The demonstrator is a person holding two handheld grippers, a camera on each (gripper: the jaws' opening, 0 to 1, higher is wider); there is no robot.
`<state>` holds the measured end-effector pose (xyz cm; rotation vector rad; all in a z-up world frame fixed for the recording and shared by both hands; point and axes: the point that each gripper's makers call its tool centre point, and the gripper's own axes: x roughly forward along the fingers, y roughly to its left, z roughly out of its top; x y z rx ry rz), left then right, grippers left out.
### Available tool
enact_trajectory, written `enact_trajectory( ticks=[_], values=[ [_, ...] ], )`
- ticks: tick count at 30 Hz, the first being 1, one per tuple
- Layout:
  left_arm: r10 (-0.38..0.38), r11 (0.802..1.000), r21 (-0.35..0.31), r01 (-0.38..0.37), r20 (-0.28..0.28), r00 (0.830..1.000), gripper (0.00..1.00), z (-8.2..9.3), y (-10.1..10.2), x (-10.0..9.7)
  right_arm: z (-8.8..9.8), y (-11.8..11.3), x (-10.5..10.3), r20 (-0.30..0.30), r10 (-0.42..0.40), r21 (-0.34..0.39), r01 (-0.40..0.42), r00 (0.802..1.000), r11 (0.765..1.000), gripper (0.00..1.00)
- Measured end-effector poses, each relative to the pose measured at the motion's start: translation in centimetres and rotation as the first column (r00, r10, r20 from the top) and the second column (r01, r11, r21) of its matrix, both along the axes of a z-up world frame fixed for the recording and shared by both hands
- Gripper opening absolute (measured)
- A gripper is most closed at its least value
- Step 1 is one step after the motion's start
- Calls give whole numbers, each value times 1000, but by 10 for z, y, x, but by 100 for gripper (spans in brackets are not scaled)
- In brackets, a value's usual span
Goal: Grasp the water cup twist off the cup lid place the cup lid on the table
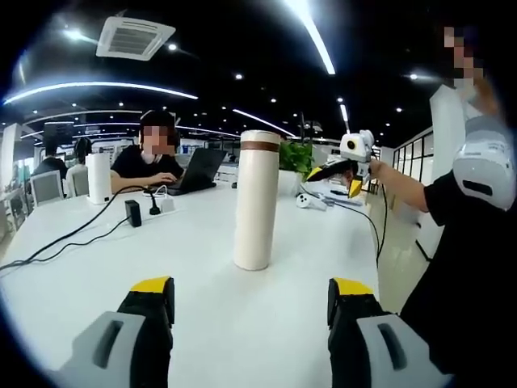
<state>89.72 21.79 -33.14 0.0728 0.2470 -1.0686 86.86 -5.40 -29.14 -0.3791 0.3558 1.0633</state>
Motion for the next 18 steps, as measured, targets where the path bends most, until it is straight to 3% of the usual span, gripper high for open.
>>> enact_trajectory(
  ticks=[18],
  values=[
    [-4,1000,31,3,26,1000,78,0,-11,1,-1,0,-1,2,-8,15,8,1000,1000,68]
  ],
)
